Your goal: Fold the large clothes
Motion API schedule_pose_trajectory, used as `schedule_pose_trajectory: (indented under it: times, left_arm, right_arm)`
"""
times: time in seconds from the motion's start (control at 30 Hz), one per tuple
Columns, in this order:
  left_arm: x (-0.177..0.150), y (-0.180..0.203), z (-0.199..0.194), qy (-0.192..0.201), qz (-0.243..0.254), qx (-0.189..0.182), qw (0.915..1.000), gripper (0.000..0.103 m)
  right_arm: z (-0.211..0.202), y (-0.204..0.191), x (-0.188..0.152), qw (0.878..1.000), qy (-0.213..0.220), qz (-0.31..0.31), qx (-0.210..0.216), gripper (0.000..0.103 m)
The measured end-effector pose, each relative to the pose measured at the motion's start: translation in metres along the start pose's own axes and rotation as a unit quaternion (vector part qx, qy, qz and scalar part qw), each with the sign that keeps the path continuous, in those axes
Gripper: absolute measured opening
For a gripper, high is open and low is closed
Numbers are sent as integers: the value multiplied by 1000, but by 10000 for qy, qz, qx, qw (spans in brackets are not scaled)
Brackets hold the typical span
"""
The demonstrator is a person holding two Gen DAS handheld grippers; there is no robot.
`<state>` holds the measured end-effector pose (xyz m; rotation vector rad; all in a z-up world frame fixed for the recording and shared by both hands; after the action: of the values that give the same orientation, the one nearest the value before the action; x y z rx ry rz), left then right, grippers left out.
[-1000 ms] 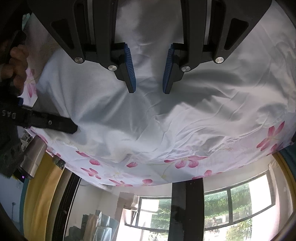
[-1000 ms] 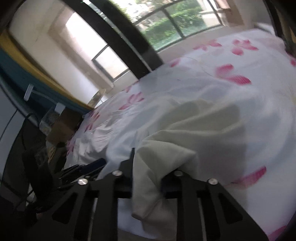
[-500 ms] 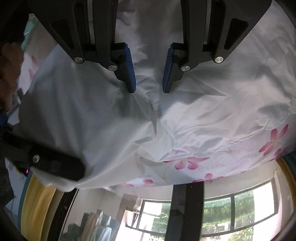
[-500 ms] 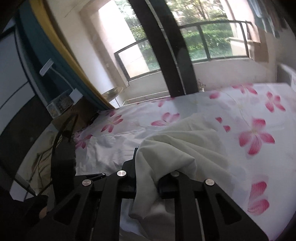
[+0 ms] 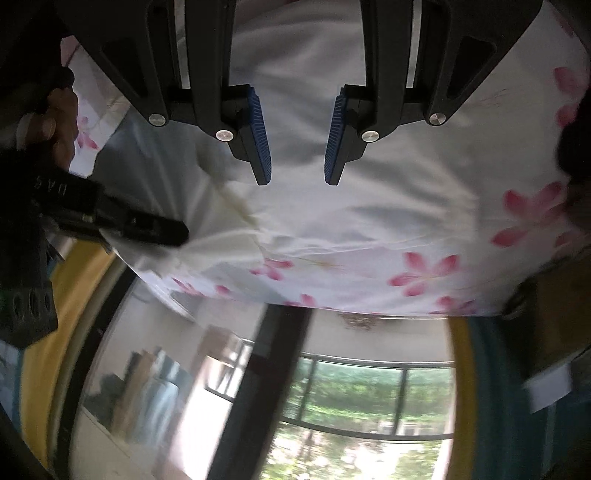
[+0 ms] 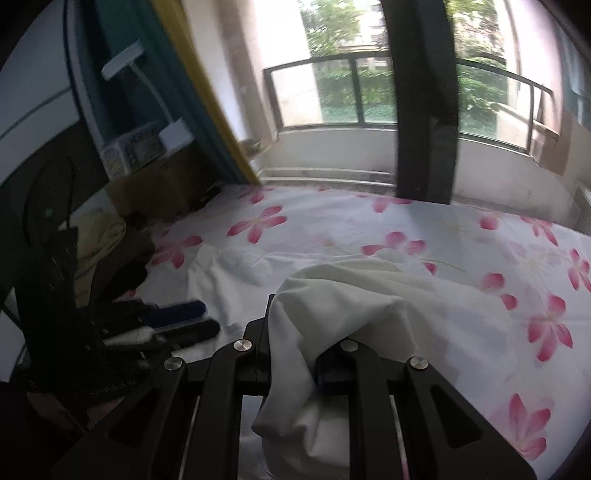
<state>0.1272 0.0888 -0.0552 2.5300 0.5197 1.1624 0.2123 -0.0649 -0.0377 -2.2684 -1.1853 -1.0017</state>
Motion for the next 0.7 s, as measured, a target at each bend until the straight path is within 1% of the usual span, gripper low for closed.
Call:
schedule_pose_trajectory:
  times: [0.3,0.43,0.53,0.63,0.67,0.7]
  left_arm:
    - [4,-58,-27,191,-306,243,9991,32]
    - [2,-82,-38,269,-466,407,9977,32]
    - [-2,-98,-47,298,-580,535,9964,32]
    - [-4,-111,-52,286,-650,686,9951,32]
    - [-4,-116,-53,279,-672,712,9948,32]
    - [-4,-121,-54,268,-705,767,9942,32]
  right_arm:
    - [55,-55,10,9963,-640,-425,391,16]
    - [74,-80,9,9918,-891,-627,667,16]
    - [90,-99,5,9863,-1093,-744,988,16]
    - [101,-116,-1,9792,-1277,-1003,1218,22]
    - [105,-126,-4,9744,-1378,-1189,1317,28]
    - [107,-133,-7,9707,-1434,-1319,1407,38]
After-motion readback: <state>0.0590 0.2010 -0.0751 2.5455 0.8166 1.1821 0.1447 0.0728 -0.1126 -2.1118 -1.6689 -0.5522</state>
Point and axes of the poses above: each gripper's, at about its wrist camera, not at the fingertips, and z roughly the way its jaws point, y to its right, x to its top, the point moved 2 cm from there along z, roughly the way its jaws point, and after that the axes turned 12 degrees about -z, right-handed, at the moved point
